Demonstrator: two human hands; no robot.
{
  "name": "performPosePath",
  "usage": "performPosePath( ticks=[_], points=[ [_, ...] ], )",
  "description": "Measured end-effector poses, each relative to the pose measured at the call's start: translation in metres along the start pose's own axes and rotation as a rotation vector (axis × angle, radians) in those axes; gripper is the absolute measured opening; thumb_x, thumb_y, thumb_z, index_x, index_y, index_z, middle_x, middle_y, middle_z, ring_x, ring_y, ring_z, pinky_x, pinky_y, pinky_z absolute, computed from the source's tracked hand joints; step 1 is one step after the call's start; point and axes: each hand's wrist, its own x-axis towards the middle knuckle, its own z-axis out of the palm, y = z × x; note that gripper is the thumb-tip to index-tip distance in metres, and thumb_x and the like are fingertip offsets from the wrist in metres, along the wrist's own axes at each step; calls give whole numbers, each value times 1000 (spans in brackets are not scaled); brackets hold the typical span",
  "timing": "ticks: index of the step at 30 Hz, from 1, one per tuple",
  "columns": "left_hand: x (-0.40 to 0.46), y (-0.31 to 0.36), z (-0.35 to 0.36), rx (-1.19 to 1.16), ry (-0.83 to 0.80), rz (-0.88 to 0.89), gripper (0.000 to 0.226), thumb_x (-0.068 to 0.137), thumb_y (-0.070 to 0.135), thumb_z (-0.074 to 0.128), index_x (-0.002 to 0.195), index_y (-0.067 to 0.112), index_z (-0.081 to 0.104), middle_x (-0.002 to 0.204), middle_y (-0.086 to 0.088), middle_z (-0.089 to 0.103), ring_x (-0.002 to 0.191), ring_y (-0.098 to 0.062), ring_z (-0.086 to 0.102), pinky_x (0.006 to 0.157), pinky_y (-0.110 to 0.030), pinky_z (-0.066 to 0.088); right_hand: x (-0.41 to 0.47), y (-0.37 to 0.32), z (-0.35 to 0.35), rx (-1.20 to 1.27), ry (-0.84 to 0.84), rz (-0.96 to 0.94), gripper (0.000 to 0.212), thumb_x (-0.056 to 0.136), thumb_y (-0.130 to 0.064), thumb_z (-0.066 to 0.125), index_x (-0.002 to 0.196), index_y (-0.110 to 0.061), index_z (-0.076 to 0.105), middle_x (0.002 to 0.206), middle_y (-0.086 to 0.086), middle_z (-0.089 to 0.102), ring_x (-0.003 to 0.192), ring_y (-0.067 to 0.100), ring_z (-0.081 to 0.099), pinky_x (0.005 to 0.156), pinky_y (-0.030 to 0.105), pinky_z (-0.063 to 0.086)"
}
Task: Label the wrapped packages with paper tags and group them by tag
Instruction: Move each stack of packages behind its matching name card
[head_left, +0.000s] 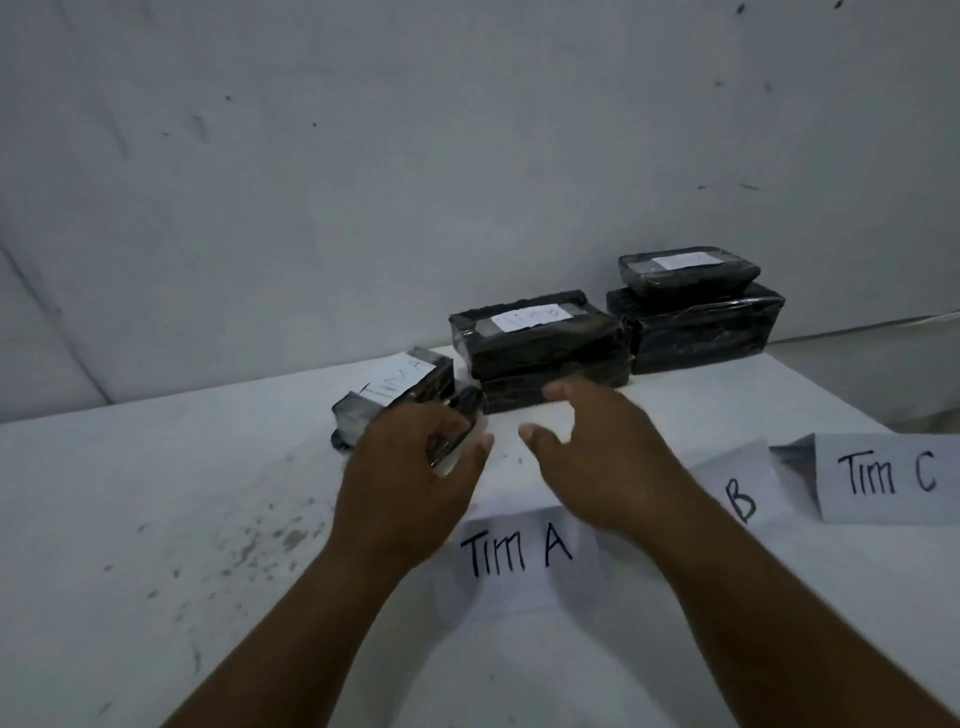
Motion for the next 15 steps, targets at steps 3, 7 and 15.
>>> performPosePath(
  ticks=[3,7,15],
  points=[
    [-43,-18,3,-70,-10,-162,33,82,60,72,107,45,57,106,19,59,91,1,60,73,-20,49,-40,14,31,-43,76,4,51,99,-43,57,146,-32,40,157,-1,34,142,20,36,113,41,40],
    [-77,-36,13,-108,-61,-263,42,84,54,75,120,44,54,112,21,50,99,-6,59,81,-21,50,-60,25,53,-126,68,83,54,101,-38,55,150,-31,35,164,3,20,152,28,18,112,40,42],
    [-82,-44,1,-224,-110,-308,8,92,30,74,96,36,71,90,20,74,83,13,65,63,-3,46,-68,29,64,-44,42,48,49,98,-21,64,143,-23,45,148,3,42,125,17,54,89,22,57]
  ],
)
